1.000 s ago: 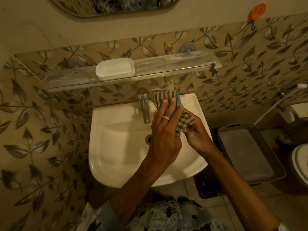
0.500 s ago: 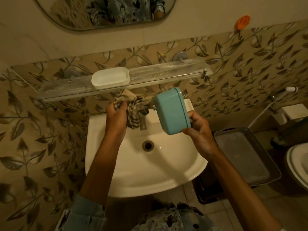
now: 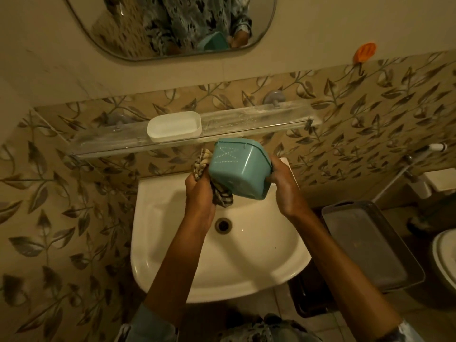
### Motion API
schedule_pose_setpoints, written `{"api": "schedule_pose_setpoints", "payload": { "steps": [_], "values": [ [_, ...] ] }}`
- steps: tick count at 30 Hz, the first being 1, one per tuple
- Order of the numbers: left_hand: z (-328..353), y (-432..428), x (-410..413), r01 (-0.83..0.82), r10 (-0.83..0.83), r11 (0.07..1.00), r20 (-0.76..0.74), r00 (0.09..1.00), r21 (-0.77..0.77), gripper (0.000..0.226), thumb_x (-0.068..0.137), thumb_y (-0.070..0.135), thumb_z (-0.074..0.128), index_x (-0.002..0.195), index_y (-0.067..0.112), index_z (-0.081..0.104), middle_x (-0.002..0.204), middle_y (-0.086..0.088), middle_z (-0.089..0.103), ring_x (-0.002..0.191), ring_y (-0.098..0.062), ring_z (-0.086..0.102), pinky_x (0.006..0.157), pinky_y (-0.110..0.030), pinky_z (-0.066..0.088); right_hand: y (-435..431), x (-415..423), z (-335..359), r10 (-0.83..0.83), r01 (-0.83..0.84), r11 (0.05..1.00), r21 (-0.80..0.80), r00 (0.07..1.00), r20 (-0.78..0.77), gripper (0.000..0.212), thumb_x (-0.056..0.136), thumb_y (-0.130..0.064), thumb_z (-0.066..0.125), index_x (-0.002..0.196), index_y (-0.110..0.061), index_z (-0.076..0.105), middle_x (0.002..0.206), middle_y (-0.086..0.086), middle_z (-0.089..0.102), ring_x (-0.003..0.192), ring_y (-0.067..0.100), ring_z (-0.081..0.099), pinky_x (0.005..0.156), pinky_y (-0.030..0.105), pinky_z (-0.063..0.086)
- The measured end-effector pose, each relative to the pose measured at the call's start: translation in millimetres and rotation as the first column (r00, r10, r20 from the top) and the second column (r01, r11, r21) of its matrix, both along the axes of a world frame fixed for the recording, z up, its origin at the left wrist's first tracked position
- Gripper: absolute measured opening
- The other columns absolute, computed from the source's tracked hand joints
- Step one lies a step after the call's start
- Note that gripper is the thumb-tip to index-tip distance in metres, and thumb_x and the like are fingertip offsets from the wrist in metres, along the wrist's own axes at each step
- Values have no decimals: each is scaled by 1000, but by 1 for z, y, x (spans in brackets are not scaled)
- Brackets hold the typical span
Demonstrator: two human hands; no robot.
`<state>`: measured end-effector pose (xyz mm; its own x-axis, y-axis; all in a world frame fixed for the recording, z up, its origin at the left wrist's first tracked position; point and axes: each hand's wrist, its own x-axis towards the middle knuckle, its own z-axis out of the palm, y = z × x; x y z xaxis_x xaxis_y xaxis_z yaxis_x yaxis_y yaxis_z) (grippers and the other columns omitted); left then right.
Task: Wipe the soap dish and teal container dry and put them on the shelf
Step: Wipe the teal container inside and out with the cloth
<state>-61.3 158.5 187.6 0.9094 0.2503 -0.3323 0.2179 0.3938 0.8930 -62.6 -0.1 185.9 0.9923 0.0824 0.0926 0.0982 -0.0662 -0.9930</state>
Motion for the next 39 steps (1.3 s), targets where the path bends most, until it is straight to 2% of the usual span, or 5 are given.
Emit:
{"api": "schedule_pose_setpoints", "payload": {
  "steps": [15, 18, 23, 29, 39],
  "values": [
    [41, 17, -1, -201, 234, 960, 164, 958, -194, 30, 90, 23, 61, 118, 21, 52, 111, -3, 67, 95, -15, 69, 73, -34, 59, 14, 15, 6, -362, 384, 800, 462, 922, -140, 46, 85, -36, 36, 62, -22, 73, 66, -2, 69, 69, 13, 68, 60, 24, 53],
    [63, 12, -16, -247, 192, 960, 335, 922, 132, 28, 75, 43, 67, 99, 45, 54, 102, 18, 64, 92, 0, 66, 80, -29, 57, 18, 17, 7, -428, 427, 816, 388, 899, -90, 39, 84, -42, 37, 66, -16, 59, 67, -1, 64, 69, 15, 65, 59, 25, 50],
    [69, -30, -34, -61, -507, 494, 344, 791, 867, 51, 85, 28, 42, 135, 20, 49, 143, 0, 47, 138, -12, 34, 112, -38, 33, 36, 13, 18, -462, 433, 872, 227, 882, 94, 37, 93, 3, 44, 60, -11, 52, 59, 2, 54, 55, -2, 53, 52, 15, 43],
    [66, -45, -38, -246, -643, 111, 258, 721, 963, 54, 74, 16, 52, 128, 9, 57, 139, -10, 52, 134, -30, 41, 113, -45, 21, 19, -17, -9, -179, 236, 963, 128, 920, -349, 35, 95, 10, 38, 128, 5, 44, 120, 14, 57, 115, 31, 52, 74, 9, 42],
    [47, -12, -30, -113, -353, 505, 324, 878, 856, 64, 78, -4, 47, 140, 13, 44, 149, -3, 40, 141, -16, 30, 114, -45, 31, 40, 19, 15, -466, 445, 869, 217, 884, 51, 53, 97, -17, 38, 45, -26, 51, 44, -11, 51, 43, 2, 48, 43, 18, 36]
  ]
}}
